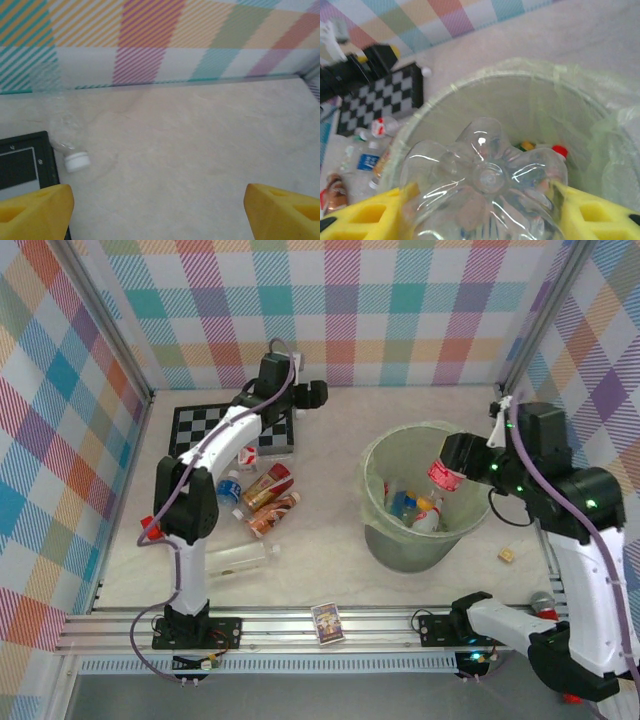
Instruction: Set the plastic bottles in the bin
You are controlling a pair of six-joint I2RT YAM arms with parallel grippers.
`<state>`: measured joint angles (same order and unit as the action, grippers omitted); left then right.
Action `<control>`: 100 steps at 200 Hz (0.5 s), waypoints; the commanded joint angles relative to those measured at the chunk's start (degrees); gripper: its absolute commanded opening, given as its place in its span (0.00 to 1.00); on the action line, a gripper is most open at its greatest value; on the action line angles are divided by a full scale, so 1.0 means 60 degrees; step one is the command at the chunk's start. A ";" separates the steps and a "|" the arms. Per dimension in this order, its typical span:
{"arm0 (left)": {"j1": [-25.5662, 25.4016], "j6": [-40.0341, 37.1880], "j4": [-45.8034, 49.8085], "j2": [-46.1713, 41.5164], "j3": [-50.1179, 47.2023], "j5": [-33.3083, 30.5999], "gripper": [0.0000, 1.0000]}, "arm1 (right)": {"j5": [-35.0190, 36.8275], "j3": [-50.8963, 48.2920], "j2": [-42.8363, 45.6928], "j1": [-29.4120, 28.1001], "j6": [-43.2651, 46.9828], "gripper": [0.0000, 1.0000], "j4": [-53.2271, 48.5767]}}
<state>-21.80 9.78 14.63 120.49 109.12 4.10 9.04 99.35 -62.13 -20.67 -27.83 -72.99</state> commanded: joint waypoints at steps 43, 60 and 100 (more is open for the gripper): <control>0.0395 0.0142 0.0976 0.2505 0.2684 -0.0946 0.90 | -0.0920 -0.1942 -0.0221 0.0209 -0.0623 0.37 0.1252; 0.0415 0.0117 0.1264 0.3147 0.3448 -0.1031 0.91 | -0.1333 -0.2386 -0.0283 0.0491 -0.0803 0.39 0.1579; 0.0411 0.0055 0.1266 0.4059 0.4349 -0.0874 0.91 | -0.2214 -0.3233 -0.0508 0.0877 -0.0920 0.45 0.1788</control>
<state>-19.73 9.85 21.19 143.02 132.05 -1.02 0.45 81.84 -64.53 -16.32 -31.77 -64.69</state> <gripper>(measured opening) 0.913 0.566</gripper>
